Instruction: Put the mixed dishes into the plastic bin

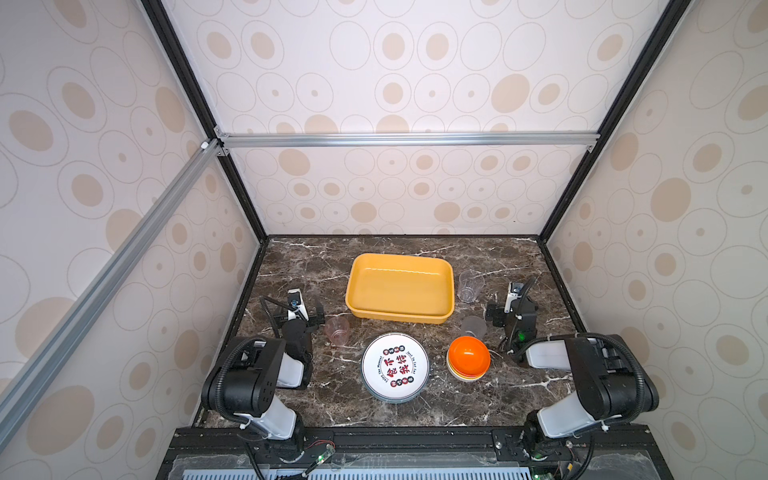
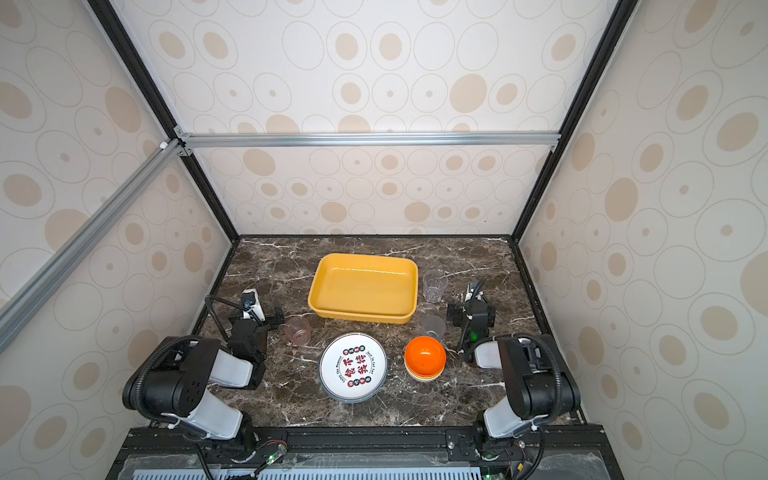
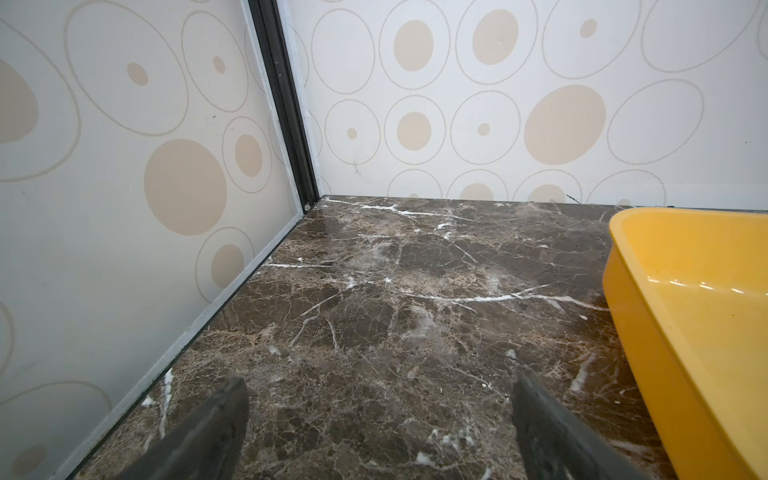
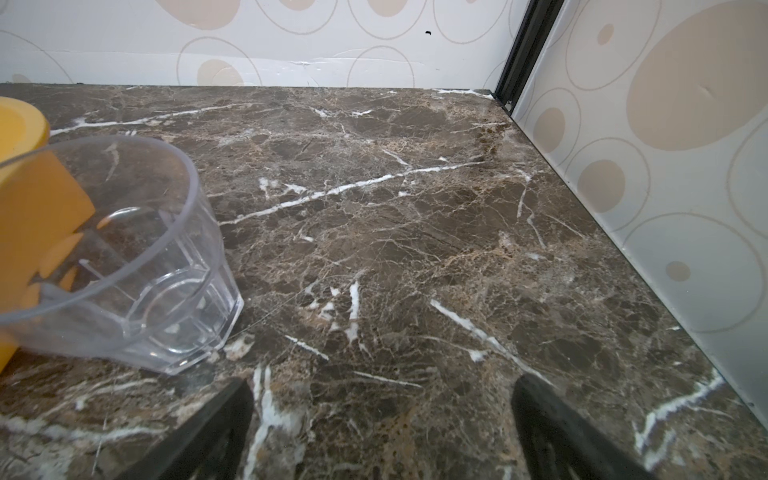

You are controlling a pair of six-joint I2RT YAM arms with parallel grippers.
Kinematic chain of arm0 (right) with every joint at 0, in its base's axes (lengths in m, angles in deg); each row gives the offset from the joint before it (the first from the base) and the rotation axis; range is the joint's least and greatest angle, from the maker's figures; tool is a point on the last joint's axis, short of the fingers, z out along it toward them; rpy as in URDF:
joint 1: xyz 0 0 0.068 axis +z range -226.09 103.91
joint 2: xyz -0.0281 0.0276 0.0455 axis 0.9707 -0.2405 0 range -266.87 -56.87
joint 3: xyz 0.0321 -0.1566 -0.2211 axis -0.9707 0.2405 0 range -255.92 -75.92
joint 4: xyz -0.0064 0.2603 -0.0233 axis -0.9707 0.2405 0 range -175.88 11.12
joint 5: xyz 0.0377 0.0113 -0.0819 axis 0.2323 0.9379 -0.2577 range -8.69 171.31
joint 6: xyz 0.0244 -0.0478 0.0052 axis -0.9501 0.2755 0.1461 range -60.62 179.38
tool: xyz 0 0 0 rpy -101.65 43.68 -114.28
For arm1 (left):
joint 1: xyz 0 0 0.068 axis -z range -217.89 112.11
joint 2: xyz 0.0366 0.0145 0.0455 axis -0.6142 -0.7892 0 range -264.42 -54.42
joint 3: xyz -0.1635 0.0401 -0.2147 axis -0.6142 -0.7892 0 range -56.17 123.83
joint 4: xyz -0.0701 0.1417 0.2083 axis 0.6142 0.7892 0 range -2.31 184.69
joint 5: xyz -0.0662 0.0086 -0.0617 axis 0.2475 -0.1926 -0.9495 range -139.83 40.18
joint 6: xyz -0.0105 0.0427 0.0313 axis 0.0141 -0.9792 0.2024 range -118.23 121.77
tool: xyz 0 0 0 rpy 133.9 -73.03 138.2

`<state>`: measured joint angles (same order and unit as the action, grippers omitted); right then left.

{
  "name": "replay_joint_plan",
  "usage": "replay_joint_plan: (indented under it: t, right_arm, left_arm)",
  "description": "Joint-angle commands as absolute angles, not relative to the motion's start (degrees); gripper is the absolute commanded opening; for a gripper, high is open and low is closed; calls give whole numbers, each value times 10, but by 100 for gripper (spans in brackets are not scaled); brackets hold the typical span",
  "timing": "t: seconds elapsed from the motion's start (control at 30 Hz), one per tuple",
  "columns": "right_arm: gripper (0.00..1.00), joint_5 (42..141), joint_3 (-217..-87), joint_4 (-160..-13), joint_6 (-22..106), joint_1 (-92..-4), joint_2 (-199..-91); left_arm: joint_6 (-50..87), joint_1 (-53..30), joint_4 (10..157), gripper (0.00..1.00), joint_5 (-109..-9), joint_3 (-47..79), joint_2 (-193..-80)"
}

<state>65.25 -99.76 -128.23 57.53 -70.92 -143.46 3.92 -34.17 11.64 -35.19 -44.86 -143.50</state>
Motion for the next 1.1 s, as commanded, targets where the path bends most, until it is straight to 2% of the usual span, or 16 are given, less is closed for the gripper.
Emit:
replay_joint_plan:
  t: [0.0, 0.23, 0.33, 0.47, 0.53, 0.6, 0.73, 0.93, 1.07]
  right_arm:
    - [100, 659, -1058, -1151, 576, -712, -1379]
    - [100, 698, -1099, -1038, 516, -713, -1300]
    - [100, 710, -1134, -974, 439, -713, -1263]
    - [100, 755, -1241, -757, 294, -718, -1250]
    - [100, 832, -1266, -737, 266, -729, -1261]
    - [87, 953, -1276, -756, 255, -735, -1277]
    - [72, 1061, -1330, -695, 237, -731, -1308]
    - [59, 1093, -1400, -566, 271, -689, -1337]
    - [50, 1090, -1430, -514, 288, -639, -1351]
  left_arm:
    - [41, -346, 181, 98, -335, -419, -1386]
    - [132, -344, 432, 98, -270, -321, -1295]
    - [194, -345, 549, 98, -279, -270, -1266]
    - [343, -349, 757, 98, -325, -180, -1249]
    - [377, -352, 816, 98, -371, -151, -1248]
    - [370, -350, 859, 98, -439, -130, -1236]
    - [371, -352, 937, 87, -539, -108, -1193]
    - [366, -347, 1092, 75, -674, -75, -1146]
    - [374, -331, 1142, 66, -732, -81, -1113]
